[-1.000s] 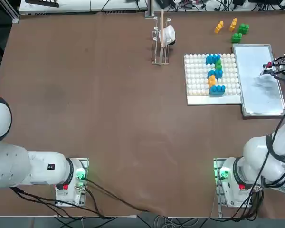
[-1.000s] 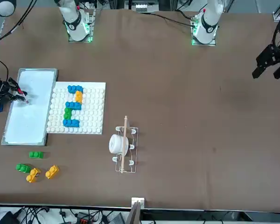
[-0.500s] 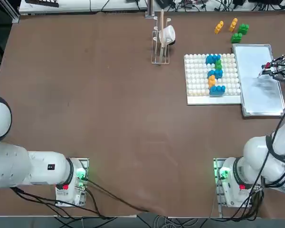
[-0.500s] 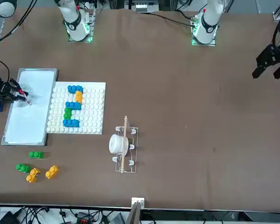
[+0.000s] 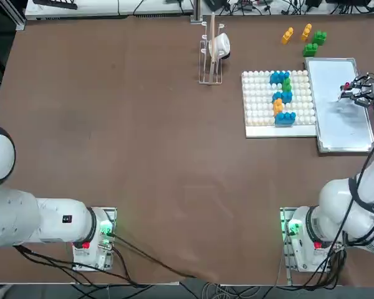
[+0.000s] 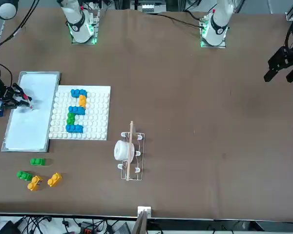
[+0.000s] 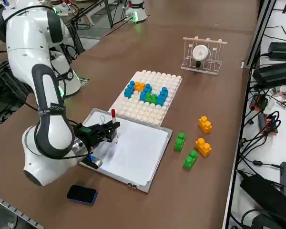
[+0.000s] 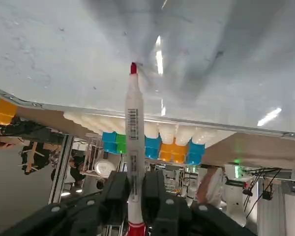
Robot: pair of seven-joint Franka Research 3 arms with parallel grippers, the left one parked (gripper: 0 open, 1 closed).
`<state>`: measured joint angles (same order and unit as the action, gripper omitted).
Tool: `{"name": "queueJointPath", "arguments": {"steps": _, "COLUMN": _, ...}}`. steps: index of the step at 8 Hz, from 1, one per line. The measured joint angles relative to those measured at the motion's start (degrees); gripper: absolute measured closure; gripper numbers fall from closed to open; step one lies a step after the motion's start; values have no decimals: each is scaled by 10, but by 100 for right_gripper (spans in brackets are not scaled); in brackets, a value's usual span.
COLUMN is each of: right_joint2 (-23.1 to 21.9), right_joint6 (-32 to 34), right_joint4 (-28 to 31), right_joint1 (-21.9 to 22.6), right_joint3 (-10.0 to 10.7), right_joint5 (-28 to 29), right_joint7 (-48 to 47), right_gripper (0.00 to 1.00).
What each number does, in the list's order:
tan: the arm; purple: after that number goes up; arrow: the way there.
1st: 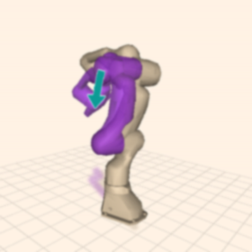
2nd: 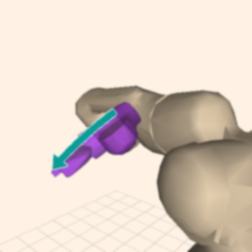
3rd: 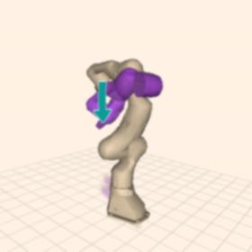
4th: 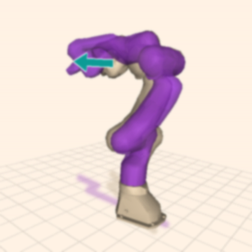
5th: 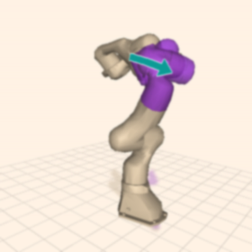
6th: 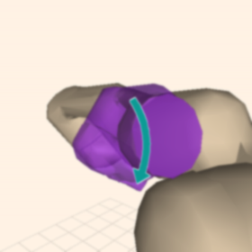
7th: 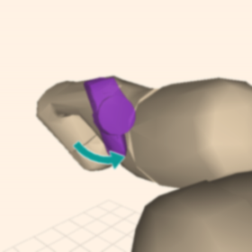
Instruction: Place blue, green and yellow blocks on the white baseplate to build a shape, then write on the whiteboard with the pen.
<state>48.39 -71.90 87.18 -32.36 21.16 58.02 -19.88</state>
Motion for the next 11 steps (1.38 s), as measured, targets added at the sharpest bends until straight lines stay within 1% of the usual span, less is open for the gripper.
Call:
{"name": "queueJointPath", "arguments": {"steps": 5, "right_joint2": 0, "right_joint6": 4, "right_joint4": 15, "right_joint1": 19, "right_joint3": -2, "right_joint5": 21, "right_joint7": 0, "right_gripper": 81}}
{"name": "queueJointPath", "arguments": {"steps": 11, "right_joint2": 0, "right_joint6": 4, "right_joint4": 19, "right_joint1": 32, "right_joint3": -1, "right_joint5": 35, "right_joint7": 0, "right_gripper": 81}}
